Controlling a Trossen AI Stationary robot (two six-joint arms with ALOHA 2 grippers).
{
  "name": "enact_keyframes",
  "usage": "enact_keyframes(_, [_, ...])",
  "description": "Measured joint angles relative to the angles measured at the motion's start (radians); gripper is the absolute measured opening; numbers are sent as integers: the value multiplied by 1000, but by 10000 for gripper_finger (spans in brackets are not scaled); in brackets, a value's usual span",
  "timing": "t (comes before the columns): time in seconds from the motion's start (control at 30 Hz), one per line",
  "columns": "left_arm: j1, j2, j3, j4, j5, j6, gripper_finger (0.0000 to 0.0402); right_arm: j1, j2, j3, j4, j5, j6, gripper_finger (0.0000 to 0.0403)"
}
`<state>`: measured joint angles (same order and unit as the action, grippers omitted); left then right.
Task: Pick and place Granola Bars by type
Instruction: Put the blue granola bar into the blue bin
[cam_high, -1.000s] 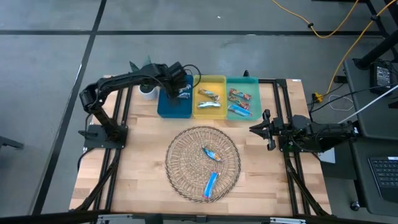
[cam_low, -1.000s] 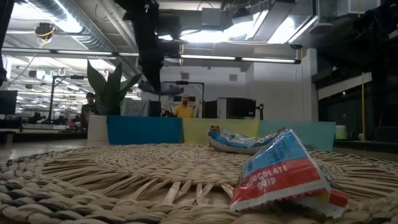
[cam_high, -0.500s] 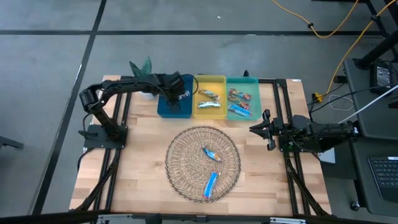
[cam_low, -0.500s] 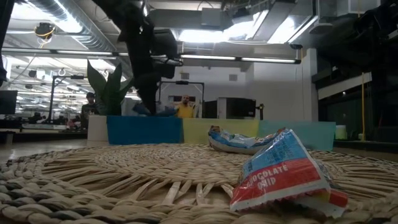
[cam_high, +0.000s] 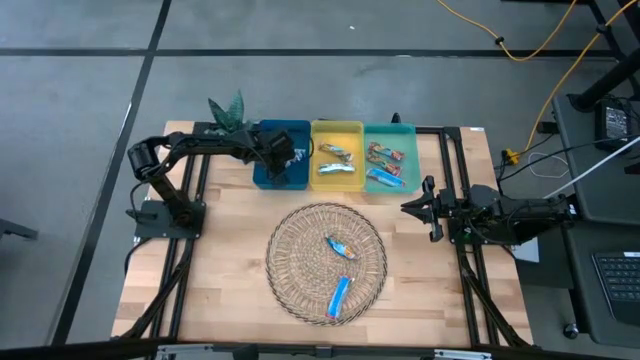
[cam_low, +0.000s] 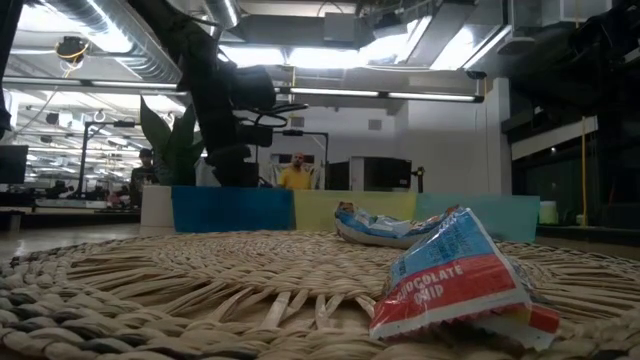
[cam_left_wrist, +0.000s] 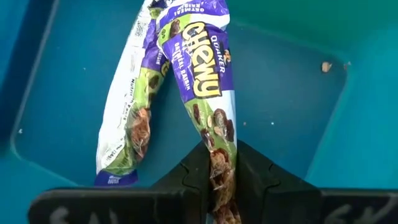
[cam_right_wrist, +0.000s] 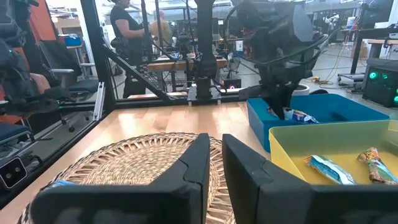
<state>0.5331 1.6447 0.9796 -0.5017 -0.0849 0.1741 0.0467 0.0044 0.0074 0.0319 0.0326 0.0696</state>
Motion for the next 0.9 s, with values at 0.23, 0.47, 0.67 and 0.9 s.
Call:
enact_keyframes(0.23, [0,0,-16,15,-9,22,47,0,0,0,0,0,0,49])
enact_keyframes(0.47, [0,14,-16,43,-7,97,47,0,0,0,0,0,0,49])
enact_keyframes(0.67, [-3,65,-16,58,9,109,47,0,0,0,0,0,0,49])
enact_keyframes(0.9, [-10,79,-16,65,3,110,47,0,0,0,0,0,0,49])
